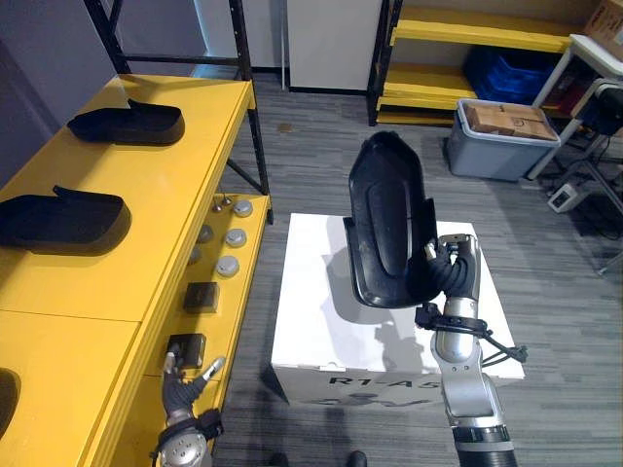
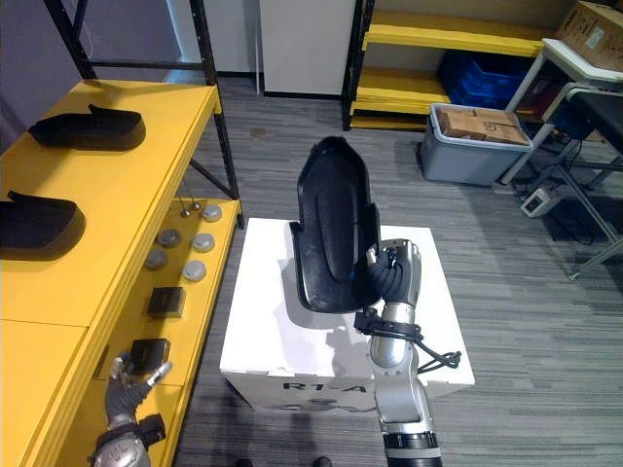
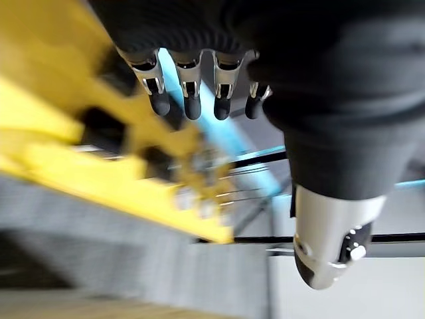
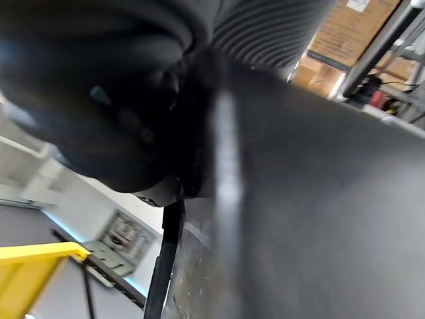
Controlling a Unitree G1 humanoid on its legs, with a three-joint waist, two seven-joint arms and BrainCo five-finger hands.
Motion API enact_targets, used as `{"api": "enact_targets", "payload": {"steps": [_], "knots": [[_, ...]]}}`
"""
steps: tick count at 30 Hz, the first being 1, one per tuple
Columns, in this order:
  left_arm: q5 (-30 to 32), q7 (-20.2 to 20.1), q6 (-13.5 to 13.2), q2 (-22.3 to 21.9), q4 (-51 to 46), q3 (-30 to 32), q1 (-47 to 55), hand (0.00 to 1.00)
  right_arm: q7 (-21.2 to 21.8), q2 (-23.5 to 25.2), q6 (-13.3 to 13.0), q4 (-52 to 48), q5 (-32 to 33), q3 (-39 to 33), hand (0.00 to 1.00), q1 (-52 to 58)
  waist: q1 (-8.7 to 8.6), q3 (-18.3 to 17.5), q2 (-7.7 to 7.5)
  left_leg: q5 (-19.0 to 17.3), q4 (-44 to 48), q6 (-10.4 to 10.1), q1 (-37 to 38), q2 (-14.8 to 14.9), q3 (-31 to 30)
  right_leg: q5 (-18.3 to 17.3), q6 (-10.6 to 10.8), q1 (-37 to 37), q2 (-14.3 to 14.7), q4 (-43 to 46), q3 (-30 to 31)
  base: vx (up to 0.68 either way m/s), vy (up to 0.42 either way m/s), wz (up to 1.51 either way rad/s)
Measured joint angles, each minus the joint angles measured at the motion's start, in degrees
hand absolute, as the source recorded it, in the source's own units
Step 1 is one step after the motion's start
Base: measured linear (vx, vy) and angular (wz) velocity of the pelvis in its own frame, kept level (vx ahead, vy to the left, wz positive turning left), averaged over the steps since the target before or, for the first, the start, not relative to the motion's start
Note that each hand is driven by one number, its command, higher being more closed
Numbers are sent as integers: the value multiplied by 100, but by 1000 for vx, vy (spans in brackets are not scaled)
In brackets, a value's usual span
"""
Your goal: Walk over and take plastic housings, then place them on the shelf
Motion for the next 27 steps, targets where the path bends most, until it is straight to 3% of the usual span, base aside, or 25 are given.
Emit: {"api": "enact_targets", "payload": {"steps": [4, 8, 15, 27], "knots": [[-203, 9, -119, -29, -1015, -159, -19, 0, 2, 0, -85, -76, 0, 10, 100, 5, -5, -26, 22, -2, 17, 3, 10, -1, -5, 0, 0, 21, -3, 0, -9, 0, 0, 0], [-475, -60, -373, -3, -1816, -793, -198, 0, 15, -14, -118, -322, 0, 126, 100, 16, -16, -81, 114, -9, 63, 14, 12, -7, -40, 0, 1, 62, -12, 0, -46, 0, 1, 5], [-1222, -441, -507, 240, -1934, -1995, -702, 0, 132, -210, -350, -552, 3, 730, 100, 6, -41, -281, 185, -9, 96, 14, 19, -9, -58, 5, -3, 92, 7, 0, -67, -2, 4, 1], [-2229, -553, -488, 499, -1781, -2619, -1386, 0, 293, -223, -390, -553, 5, 1566, 100, -366, -151, -319, 182, -9, 136, 14, 30, -7, 99, 92, -8, 43, 27, -2, 115, -15, 23, -8]]}}
